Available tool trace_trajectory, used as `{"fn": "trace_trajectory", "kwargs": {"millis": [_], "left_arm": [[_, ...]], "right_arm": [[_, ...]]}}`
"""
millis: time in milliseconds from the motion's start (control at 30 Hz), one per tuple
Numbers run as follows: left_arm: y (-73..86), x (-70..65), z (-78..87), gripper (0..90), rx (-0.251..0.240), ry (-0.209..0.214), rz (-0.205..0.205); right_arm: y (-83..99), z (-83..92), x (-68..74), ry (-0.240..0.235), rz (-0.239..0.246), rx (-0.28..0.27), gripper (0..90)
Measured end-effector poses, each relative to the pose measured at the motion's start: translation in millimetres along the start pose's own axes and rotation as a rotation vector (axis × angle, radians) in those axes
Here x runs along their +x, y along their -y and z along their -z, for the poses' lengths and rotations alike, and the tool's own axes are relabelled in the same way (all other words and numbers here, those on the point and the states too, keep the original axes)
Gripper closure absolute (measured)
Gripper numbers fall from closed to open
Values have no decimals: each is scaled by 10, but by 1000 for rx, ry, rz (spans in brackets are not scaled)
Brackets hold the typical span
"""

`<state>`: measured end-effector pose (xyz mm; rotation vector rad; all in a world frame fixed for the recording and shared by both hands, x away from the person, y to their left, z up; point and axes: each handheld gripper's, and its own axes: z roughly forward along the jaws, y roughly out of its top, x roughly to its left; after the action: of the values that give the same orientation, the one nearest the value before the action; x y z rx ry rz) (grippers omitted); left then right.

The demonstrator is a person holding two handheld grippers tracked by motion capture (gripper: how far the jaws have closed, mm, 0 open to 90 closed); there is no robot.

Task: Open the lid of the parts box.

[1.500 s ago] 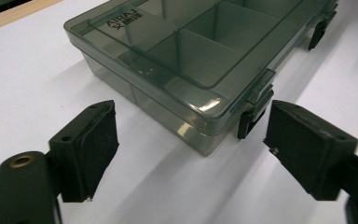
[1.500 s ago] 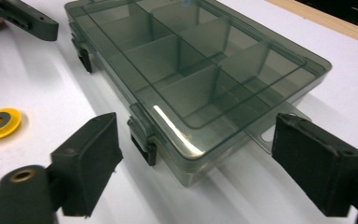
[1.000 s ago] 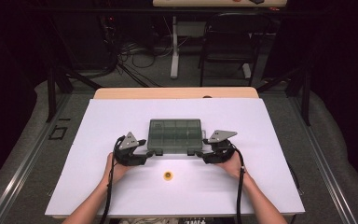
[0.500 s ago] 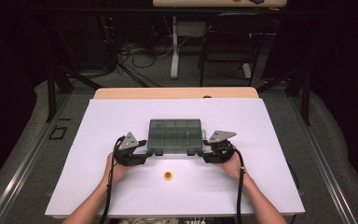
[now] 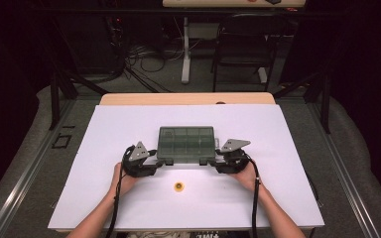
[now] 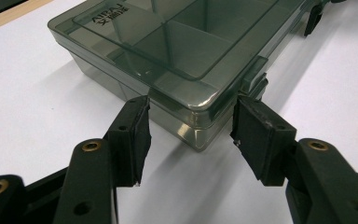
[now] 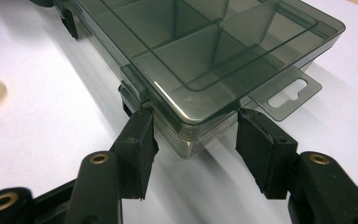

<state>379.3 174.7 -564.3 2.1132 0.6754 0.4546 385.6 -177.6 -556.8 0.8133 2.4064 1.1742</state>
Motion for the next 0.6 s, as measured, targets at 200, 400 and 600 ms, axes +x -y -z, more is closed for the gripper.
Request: {"fn": "trace_trajectory", "kwargs": {"millis": [200, 400, 600], "left_arm": [[2, -1, -2, 462, 0, -2, -1], [1, -3, -2, 463, 3, -5, -3], [0, -7, -2, 467, 4, -5, -3]], "right_arm": [[1, 0, -4, -2, 0, -2, 462], [-1, 1, 0, 0, -2, -1, 462], [-7, 3, 9, 4, -6, -4, 461]]}}
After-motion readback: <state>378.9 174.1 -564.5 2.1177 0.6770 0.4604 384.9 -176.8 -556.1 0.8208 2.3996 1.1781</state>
